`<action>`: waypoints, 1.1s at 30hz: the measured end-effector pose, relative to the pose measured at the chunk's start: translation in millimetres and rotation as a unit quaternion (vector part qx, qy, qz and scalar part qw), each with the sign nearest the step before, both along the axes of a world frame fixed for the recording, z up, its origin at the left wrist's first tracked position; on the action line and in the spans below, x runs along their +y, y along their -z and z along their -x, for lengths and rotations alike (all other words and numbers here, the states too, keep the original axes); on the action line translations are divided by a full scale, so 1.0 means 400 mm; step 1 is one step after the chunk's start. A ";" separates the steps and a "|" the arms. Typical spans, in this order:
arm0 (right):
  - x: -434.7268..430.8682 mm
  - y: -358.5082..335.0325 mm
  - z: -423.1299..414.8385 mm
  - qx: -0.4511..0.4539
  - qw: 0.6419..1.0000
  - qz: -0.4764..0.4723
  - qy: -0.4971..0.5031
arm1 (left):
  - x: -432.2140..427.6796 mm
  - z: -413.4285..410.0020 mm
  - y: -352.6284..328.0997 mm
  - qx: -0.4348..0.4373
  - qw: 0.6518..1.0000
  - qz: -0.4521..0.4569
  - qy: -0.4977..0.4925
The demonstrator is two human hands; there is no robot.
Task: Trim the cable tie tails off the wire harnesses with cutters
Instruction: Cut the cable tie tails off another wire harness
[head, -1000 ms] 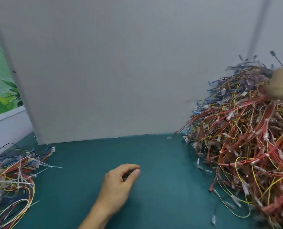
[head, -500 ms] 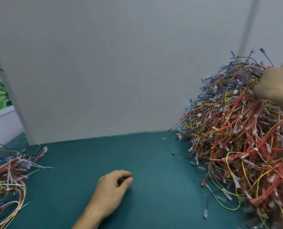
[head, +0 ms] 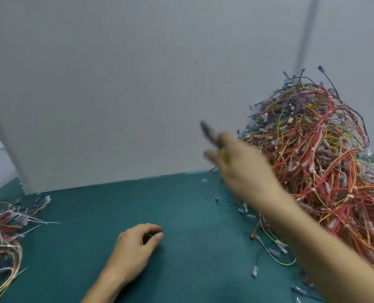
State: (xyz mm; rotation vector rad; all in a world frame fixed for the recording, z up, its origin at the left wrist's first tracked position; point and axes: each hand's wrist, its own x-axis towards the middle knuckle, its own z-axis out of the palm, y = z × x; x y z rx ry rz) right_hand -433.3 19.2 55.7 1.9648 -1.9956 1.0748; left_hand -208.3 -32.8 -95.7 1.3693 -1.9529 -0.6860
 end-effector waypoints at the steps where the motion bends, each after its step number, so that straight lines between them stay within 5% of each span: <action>1: 0.001 0.055 -0.047 0.017 0.997 -0.073 -0.023 | 0.001 -0.001 -0.001 -0.001 1.000 0.001 -0.003; 4: 0.001 0.211 -0.141 0.053 0.963 -0.261 -0.053 | -0.001 -0.012 -0.005 0.008 1.000 0.005 -0.022; 8: 0.008 0.315 -0.171 -0.008 0.936 -0.341 -0.088 | -0.009 -0.033 -0.018 0.007 0.998 0.020 -0.060; 14: 0.007 0.383 -0.192 0.129 0.962 -0.238 -0.046 | -0.021 -0.082 -0.036 -0.035 0.987 0.038 -0.149; 19: 0.005 0.407 -0.203 0.140 0.969 -0.199 -0.045 | -0.041 -0.145 -0.047 -0.123 0.962 0.049 -0.241; 26: 0.003 0.419 -0.202 0.121 0.977 -0.171 -0.045 | -0.054 -0.271 -0.089 -0.325 0.862 0.079 -0.382; 33: 0.003 0.426 -0.201 0.108 0.982 -0.144 -0.051 | -0.038 -0.405 -0.095 -0.367 0.799 0.019 -0.476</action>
